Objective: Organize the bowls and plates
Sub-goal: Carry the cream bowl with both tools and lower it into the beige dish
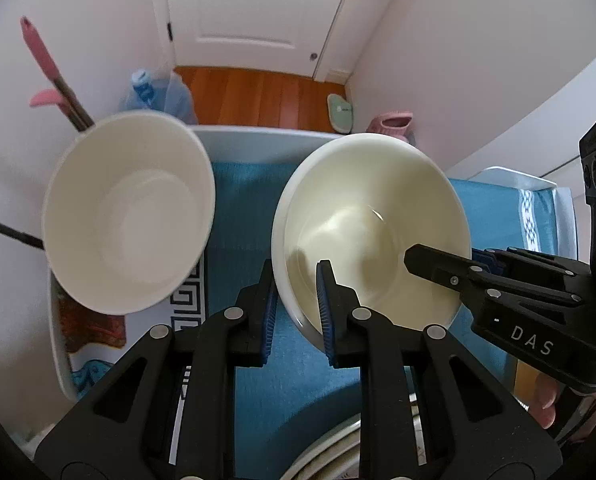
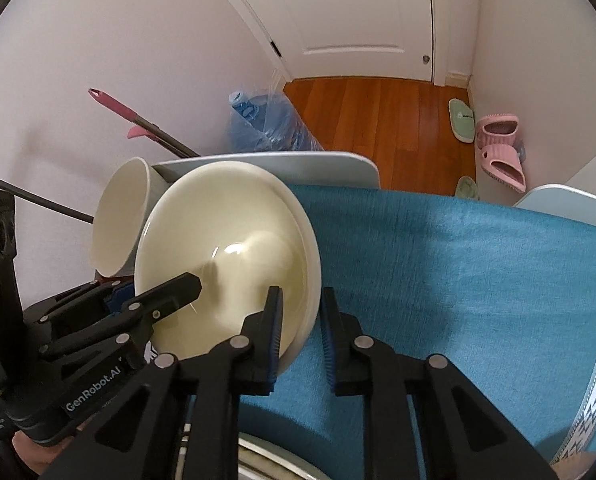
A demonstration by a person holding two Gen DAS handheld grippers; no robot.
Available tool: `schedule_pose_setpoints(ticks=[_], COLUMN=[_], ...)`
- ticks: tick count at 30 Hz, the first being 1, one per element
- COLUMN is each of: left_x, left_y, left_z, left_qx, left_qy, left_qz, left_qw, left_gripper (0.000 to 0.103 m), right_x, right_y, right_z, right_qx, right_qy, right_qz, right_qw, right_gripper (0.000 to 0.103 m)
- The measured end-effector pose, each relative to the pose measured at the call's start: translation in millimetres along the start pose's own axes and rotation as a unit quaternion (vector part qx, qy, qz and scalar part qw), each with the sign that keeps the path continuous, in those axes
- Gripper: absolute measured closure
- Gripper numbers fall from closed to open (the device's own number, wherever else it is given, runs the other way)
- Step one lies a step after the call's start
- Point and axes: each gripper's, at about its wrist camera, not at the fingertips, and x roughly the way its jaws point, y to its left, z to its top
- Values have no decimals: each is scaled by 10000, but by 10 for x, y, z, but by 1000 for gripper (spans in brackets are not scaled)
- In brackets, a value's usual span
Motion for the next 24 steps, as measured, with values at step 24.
schedule_pose_setpoints(ticks=[24], left_x=[-1189], left_y=[-2004], left_z=[-587], left_qx=[1122], left_qy=[-816], left_qz=[-514], left_qw=[9890], left_gripper=[86], right_x=[-2129], right_y=[-782], right_z=[-1093], right_qx=[411], right_qy=[-1371], right_qz=[-476], right_qw=[9886], right_gripper=[88])
